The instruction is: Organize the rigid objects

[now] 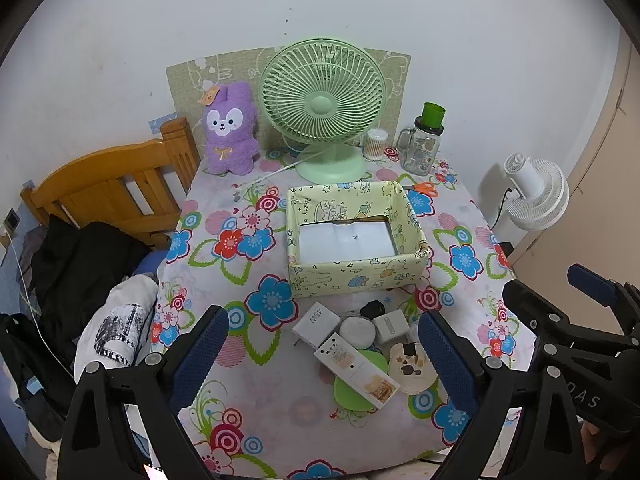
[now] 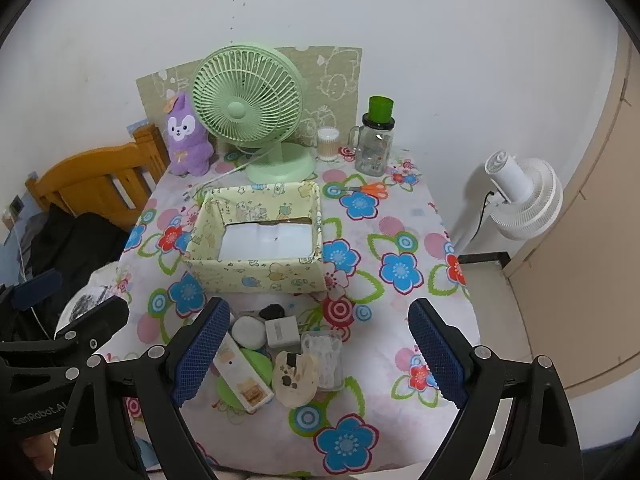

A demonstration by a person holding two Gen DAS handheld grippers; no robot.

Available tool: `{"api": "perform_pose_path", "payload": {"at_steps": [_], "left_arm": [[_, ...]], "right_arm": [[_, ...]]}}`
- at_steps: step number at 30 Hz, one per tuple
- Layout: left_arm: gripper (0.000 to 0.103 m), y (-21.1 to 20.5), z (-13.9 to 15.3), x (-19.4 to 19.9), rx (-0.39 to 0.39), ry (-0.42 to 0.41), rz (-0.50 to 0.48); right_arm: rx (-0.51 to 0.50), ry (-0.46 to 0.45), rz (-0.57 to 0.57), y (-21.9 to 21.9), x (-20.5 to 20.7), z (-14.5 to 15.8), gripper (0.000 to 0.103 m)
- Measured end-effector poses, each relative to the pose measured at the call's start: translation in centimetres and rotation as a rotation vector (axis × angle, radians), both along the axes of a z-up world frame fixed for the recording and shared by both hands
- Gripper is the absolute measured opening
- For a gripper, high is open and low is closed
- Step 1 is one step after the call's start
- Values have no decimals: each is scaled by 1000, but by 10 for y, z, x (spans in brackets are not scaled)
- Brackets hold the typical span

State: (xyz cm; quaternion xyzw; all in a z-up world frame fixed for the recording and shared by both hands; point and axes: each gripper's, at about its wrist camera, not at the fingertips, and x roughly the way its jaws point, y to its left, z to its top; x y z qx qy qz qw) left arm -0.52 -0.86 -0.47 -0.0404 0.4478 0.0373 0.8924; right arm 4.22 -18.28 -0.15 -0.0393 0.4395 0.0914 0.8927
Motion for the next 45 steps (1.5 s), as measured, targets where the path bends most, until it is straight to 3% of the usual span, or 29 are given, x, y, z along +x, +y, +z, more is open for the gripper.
{"api": "perform_pose_path", "payload": {"at_steps": [45], "left_arm": [[96,4,-7,10,4,16,14]], "right_arm": [[4,-13,6,4,8,-4,93]]}}
